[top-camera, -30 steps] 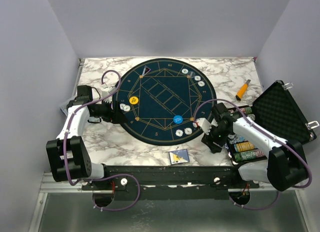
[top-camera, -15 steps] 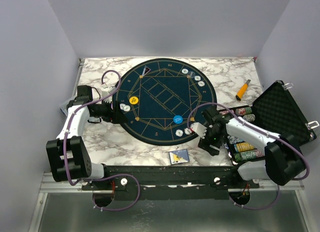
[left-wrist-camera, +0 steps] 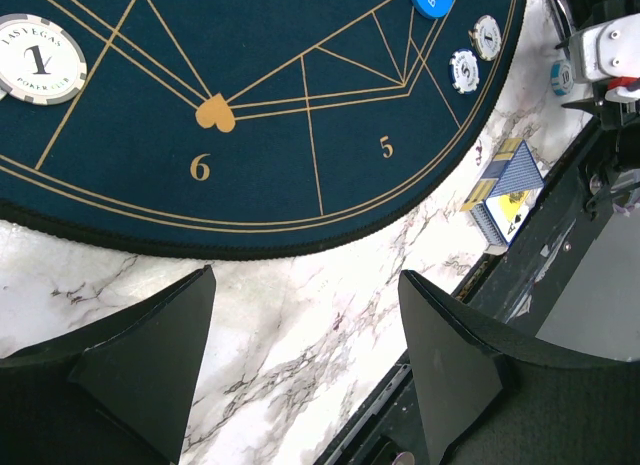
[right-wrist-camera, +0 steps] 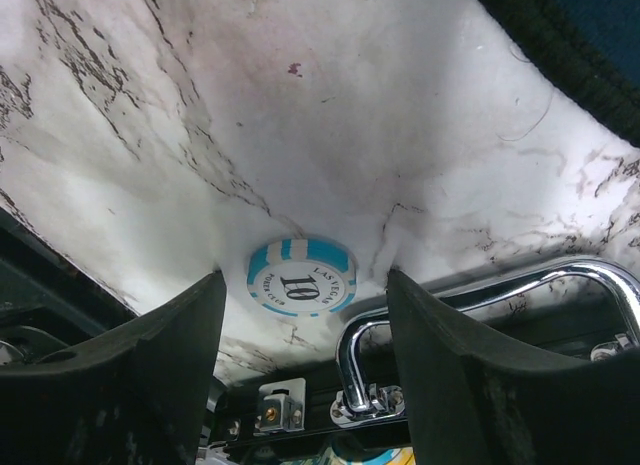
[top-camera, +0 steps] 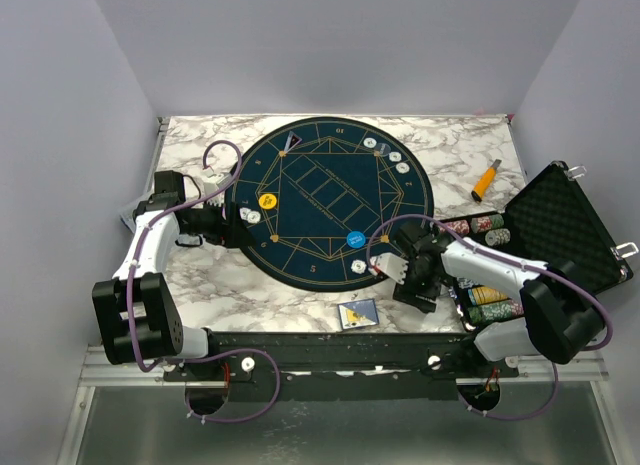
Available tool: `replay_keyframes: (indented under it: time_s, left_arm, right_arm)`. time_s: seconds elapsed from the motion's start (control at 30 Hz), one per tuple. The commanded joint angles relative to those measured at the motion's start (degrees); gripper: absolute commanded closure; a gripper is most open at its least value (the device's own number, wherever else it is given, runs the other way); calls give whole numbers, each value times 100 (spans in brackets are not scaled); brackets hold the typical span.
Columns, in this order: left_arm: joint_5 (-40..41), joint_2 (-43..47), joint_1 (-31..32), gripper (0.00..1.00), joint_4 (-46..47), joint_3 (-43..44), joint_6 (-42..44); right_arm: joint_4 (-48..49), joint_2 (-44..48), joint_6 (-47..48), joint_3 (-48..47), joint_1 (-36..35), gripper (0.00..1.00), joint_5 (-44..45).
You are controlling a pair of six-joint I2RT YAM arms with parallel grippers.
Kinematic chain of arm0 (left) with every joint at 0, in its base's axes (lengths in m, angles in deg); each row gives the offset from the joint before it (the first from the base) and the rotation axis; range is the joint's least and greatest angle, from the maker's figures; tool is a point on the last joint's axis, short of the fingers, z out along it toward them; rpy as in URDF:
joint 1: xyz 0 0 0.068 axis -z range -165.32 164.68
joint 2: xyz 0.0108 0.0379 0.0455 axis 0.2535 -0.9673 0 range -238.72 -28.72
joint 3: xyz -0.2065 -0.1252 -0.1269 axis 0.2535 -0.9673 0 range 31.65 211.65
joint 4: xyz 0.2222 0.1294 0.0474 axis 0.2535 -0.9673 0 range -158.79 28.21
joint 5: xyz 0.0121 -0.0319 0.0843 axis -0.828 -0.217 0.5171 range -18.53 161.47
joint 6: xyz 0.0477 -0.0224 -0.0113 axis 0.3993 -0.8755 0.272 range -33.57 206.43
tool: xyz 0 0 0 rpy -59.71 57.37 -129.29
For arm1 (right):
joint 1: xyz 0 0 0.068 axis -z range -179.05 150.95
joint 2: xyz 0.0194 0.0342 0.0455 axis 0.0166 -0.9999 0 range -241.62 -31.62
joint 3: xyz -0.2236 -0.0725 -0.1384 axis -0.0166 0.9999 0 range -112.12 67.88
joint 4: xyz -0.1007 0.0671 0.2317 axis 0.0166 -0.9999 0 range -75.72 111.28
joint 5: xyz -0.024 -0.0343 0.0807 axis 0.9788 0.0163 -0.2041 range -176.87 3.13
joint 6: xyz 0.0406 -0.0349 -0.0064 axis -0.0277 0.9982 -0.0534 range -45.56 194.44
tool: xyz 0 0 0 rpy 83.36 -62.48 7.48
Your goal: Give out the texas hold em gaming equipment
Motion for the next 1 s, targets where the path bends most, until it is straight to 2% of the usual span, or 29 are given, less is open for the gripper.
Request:
replay_keyframes:
  time_s: [0.0, 0.27, 0.4, 0.67, 0.97]
  left_arm:
    - [-79, 111, -41, 24, 4, 15, 76]
    - [-66, 131, -42, 24, 6, 31, 49]
    - [-66, 107, -41, 24, 4, 39, 41]
    - [-47, 124, -41, 24, 4, 39, 42]
    - [-133, 78, -74, 24, -13, 81, 6]
  right_arm:
    - [341, -171, -54, 257, -127, 37, 395]
    - [370, -238, -34, 243, -147, 64, 398]
    - [306, -193, -144, 65, -146, 74, 258]
    - [-85, -238, -212, -588, -145, 87, -294]
    - [-410, -683, -278, -1824, -177, 91, -848]
